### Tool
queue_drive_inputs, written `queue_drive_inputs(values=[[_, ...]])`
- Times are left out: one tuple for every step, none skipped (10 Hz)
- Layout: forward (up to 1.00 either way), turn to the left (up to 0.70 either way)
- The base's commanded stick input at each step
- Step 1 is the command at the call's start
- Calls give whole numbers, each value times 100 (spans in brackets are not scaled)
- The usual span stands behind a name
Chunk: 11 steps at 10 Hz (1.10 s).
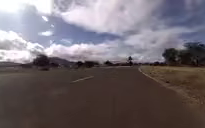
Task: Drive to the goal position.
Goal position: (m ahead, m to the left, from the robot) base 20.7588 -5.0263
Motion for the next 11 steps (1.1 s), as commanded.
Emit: queue_drive_inputs(values=[[70,0],[70,0],[70,0],[70,0],[70,0],[70,0],[70,0],[70,0],[70,0],[70,0],[70,0]])
